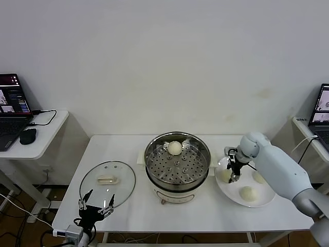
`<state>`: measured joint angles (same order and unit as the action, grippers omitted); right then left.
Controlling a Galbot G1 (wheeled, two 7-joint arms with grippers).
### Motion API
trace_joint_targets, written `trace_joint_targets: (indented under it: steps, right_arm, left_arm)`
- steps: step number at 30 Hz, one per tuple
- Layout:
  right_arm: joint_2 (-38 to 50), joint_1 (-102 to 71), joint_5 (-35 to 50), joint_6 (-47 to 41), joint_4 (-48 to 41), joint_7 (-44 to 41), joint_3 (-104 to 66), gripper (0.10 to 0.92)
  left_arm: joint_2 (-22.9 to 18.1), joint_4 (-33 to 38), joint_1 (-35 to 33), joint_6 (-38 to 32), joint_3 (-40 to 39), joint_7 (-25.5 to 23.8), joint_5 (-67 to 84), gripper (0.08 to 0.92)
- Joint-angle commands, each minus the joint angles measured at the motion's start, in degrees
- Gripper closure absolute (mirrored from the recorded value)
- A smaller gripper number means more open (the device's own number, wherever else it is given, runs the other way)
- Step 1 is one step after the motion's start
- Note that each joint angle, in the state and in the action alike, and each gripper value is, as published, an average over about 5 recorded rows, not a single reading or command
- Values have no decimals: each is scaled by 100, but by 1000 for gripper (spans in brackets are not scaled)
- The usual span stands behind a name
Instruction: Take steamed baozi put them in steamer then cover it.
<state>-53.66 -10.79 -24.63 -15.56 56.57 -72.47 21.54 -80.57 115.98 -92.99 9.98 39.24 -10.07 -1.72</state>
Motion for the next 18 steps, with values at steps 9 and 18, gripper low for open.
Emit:
trace_joint_targets:
  steps: [9, 18]
  right_arm:
    - [878, 1142, 1374, -473, 1326, -294, 766, 396]
    - [1063, 3134, 2578, -900, 2115, -428, 2289, 397]
  left_arm:
    - [38, 22, 45, -3, -36, -9, -47, 177]
    - [34, 147, 58, -3, -54, -9, -61, 177]
